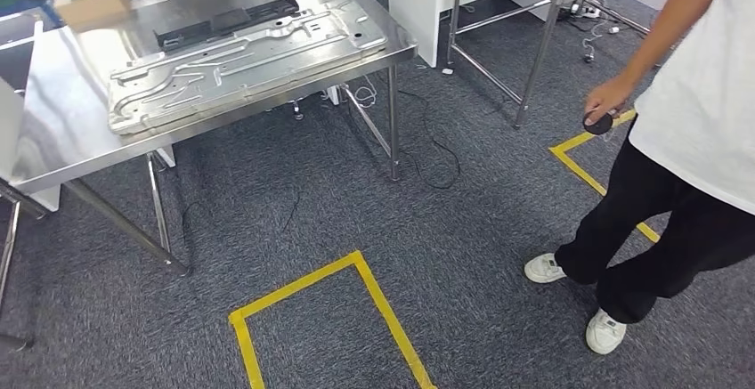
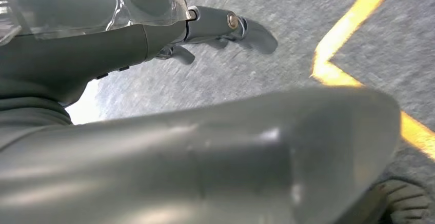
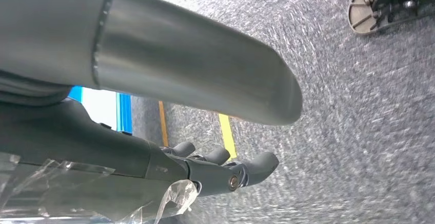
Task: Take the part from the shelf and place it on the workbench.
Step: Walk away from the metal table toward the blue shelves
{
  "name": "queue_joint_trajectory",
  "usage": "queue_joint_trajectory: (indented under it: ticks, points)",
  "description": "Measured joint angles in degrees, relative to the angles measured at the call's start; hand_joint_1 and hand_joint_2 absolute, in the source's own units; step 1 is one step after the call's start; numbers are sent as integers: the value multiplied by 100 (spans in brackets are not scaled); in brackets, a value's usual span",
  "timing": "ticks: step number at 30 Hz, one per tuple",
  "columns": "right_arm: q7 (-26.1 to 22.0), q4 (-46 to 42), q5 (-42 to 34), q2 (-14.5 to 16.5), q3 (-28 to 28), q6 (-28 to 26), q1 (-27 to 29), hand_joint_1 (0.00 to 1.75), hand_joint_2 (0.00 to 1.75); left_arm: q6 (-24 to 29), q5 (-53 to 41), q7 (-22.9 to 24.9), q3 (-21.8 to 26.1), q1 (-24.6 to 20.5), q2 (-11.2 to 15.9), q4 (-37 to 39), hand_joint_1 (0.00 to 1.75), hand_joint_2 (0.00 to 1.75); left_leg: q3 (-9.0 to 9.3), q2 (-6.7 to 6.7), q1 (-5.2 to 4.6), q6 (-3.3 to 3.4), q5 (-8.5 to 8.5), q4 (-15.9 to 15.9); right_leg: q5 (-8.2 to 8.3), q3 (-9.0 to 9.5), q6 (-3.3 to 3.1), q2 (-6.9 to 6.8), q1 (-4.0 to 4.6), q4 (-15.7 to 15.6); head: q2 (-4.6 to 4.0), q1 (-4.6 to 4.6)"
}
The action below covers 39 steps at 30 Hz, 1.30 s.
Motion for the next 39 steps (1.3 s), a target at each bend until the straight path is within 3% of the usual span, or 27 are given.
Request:
queue_joint_trajectory:
  ticks: [2,4,6,7,8,9,10,12,14,15,17,18,20,22,23,24,25,26,28,29,30,32,33,35,37,39]
  points:
    - [-10,1,-22,-2,0,-1,25,0,0,28,3,-4,-5,-21,13,0,0,0,28,88,-6,47,60,-119,38,-16,78,83,2,-43,1,-8]
    - [-12,4,-50,-13,1,-10,36,0,0,44,8,-16,-9,-32,9,-1,0,0,100,197,32,114,181,-304,-76,-93,104,-79,43,92,1,-5]
    - [-11,7,-83,-22,1,-26,18,0,0,62,16,-39,-13,-10,4,-2,0,0,131,341,52,139,243,-397,-467,-395,119,-347,67,732,1,-1]
    - [-10,8,-99,-24,1,-32,10,0,0,69,21,-50,-15,8,3,-2,0,0,119,427,49,143,245,-391,-677,-592,142,-415,64,1156,1,0]
    - [-5,8,-116,-27,1,-37,3,0,0,73,27,-56,-17,23,2,-2,0,0,101,514,43,139,242,-375,-804,-741,171,-451,56,1491,1,2]
    - [3,9,-130,-31,1,-40,-1,0,0,75,32,-62,-20,30,-1,-2,0,0,78,595,37,132,234,-350,-828,-793,196,-478,47,1637,1,1]
    - [14,9,-144,-39,1,-44,-1,0,0,78,37,-66,-21,30,-3,-2,0,0,51,668,35,119,221,-315,-744,-718,215,-507,43,1535,1,1]
    - [38,8,-171,-55,1,-52,-6,0,0,86,44,-70,-25,25,-10,-2,0,0,1,803,30,75,176,-218,-425,-241,220,-692,46,762,1,-2]
    - [63,8,-185,-64,0,-61,-19,0,0,101,51,-79,-37,25,-14,-2,0,0,-51,929,-7,22,102,-104,-210,163,160,-910,67,74,1,-9]
    - [76,8,-193,-64,1,-66,-20,0,0,110,55,-84,-46,25,-13,-2,0,0,-66,987,-26,5,75,-68,-179,228,124,-954,77,-51,1,-15]
    - [106,8,-215,-60,2,-73,2,0,0,123,68,-90,-68,16,-12,-2,0,0,-74,1105,-33,-11,45,-33,-143,202,60,-832,68,-78,1,-21]
    - [132,9,-227,-58,2,-75,14,0,0,127,77,-91,-82,9,-13,-2,0,0,-84,1080,-21,-38,-1,20,-129,190,37,-771,58,-81,0,-22]
    - [201,9,-243,-56,2,-75,14,0,0,131,95,-93,-107,4,-16,-2,0,0,-243,849,49,-138,-301,454,-94,161,-15,-665,28,-90,0,-23]
    - [274,9,-263,-55,2,-74,1,0,0,135,110,-93,-120,20,-17,-2,0,0,-603,603,145,-246,-778,1335,-70,123,-40,-549,23,-88,1,-25]
    - [302,9,-275,-54,2,-73,-1,0,0,137,114,-91,-124,32,-16,-2,0,0,-769,564,184,-281,-939,1728,-59,106,-38,-477,17,-87,1,-25]
    - [326,9,-287,-52,3,-73,2,0,0,138,118,-90,-127,45,-16,-2,0,0,-855,544,214,-306,-992,1941,-48,93,-29,-401,7,-86,1,-26]
    - [343,9,-297,-50,3,-73,5,0,0,138,118,-88,-130,55,-16,-2,0,0,-824,529,236,-321,-916,1897,-35,84,-15,-323,-9,-85,1,-28]
    - [356,9,-302,-49,4,-73,6,0,0,139,118,-87,-131,59,-16,-2,0,0,-677,500,254,-331,-736,1600,-23,79,3,-244,-29,-85,1,-30]
    - [374,9,-308,-44,4,-74,-2,0,0,144,119,-88,-134,61,-16,-2,0,0,-233,247,284,-336,-289,656,7,61,52,-94,-69,-87,1,-34]
    - [381,9,-311,-43,4,-74,-14,0,0,148,119,-89,-137,64,-15,-2,0,0,-73,107,287,-331,-143,281,26,38,86,-22,-85,-87,1,-36]
    - [384,9,-316,-42,4,-75,-18,0,0,152,120,-90,-141,67,-15,-2,0,0,14,0,279,-323,-68,60,51,8,128,48,-102,-93,1,-39]
    - [389,9,-327,-42,4,-75,-2,0,0,157,120,-92,-147,69,-14,-2,0,0,27,29,239,-284,-35,-39,117,-41,229,185,-131,-142,1,-42]
    - [391,9,-333,-43,4,-75,17,0,0,158,120,-92,-149,63,-14,-2,0,0,33,94,239,-246,-4,-71,128,-58,265,177,-141,-155,1,-40]
    - [392,10,-342,-45,4,-75,30,0,0,164,120,-95,-151,51,-14,-1,0,0,51,238,243,-155,60,-148,-61,-199,284,-96,-105,115,1,-34]
    - [387,11,-348,-45,4,-75,12,0,0,173,121,-95,-154,61,-12,-1,0,0,50,412,219,-100,80,-172,-512,-572,263,-414,-56,942,1,-30]
    - [378,11,-351,-42,5,-75,5,0,0,175,122,-93,-155,78,-10,-1,0,0,37,592,178,-85,81,-169,-805,-892,260,-472,-34,1695,1,-30]
